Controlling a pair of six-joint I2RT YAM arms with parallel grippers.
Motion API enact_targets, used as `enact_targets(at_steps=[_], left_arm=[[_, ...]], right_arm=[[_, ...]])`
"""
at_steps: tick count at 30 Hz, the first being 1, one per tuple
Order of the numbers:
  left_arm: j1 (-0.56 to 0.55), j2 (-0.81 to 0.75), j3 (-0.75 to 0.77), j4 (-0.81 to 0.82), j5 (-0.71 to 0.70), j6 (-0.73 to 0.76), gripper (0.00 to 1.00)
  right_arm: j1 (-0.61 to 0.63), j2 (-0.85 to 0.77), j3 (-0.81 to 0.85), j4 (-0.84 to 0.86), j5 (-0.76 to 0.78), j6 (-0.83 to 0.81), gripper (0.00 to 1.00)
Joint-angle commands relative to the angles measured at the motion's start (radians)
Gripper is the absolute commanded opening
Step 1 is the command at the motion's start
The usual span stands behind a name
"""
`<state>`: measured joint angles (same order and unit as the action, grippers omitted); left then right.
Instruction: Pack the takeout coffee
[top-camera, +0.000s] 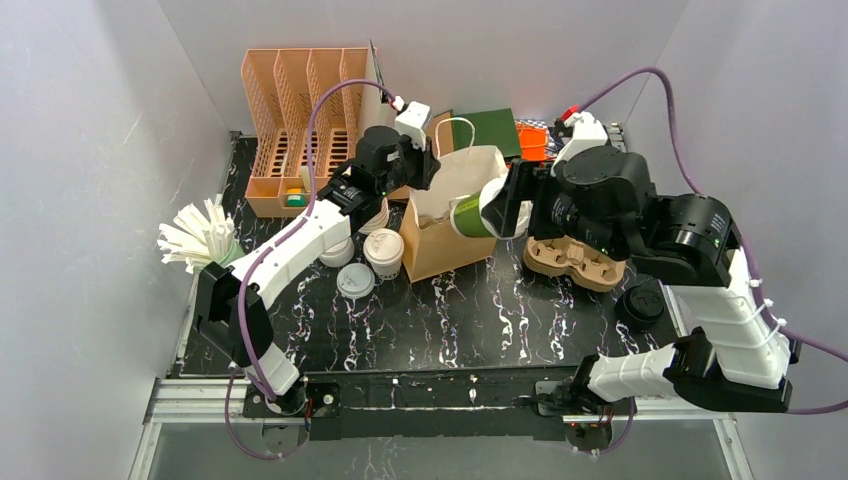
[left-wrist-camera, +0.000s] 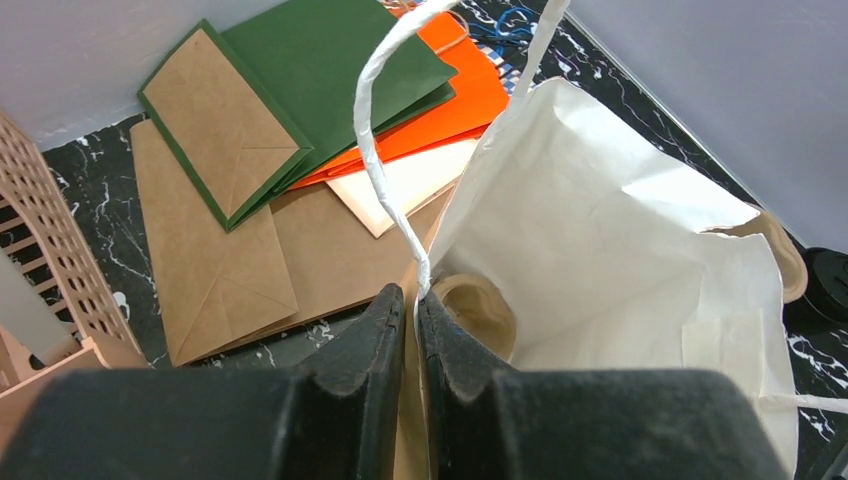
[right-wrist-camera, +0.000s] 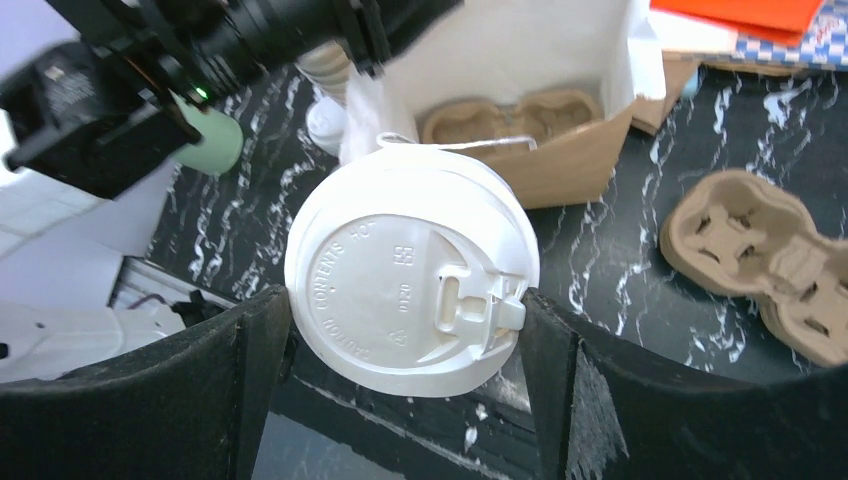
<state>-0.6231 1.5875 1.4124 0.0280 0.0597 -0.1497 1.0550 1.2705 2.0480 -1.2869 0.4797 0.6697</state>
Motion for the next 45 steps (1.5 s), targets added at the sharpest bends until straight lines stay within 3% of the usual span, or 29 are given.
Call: enact_targets(at_steps=[1,11,15,23,30,34,39,45], left_arm=[[-0.019,-0.061,0.024,-0.055,0.035,0.02,0.1],[-0.029,-0.13,0.017,-0.067,0.072,0.023,0.1],[-0.03,-0.164,0.005,-0.046,0.09,0.009,0.08],[-0.031,-0.185,-0.047,-0.011,0.11,-0.04,0.08],[-0.03,-0.139,0.048,-0.16,0.016,0.058,0.45],[-0.018,-0.101,0.122,-0.269,0.039,0.131,0.59],[0.019,-0.034,0.194,-0.35,0.148,0.137,0.63],[0.027,0.093,0.325,-0.462,0.195,0.137,0.64]], right_arm=[[-0.001,-0.005,0.032,0.197,0.026,-0.113,0.73],[-0.002,0.023,-0.051,0.538,0.089,-0.335,0.66],[-0.002,0.036,-0.08,0.499,0.155,-0.356,0.63],[-0.002,-0.134,-0.337,0.399,0.185,-0.226,0.57],[-0.003,-0.09,-0.334,0.397,0.213,-0.252,0.56],[-0.002,-0.073,-0.337,0.419,0.224,-0.284,0.55],[-0.004,0.018,-0.234,0.363,0.233,-0.292,0.53],[-0.021,0.059,-0.244,0.353,0.197,-0.295,0.5]])
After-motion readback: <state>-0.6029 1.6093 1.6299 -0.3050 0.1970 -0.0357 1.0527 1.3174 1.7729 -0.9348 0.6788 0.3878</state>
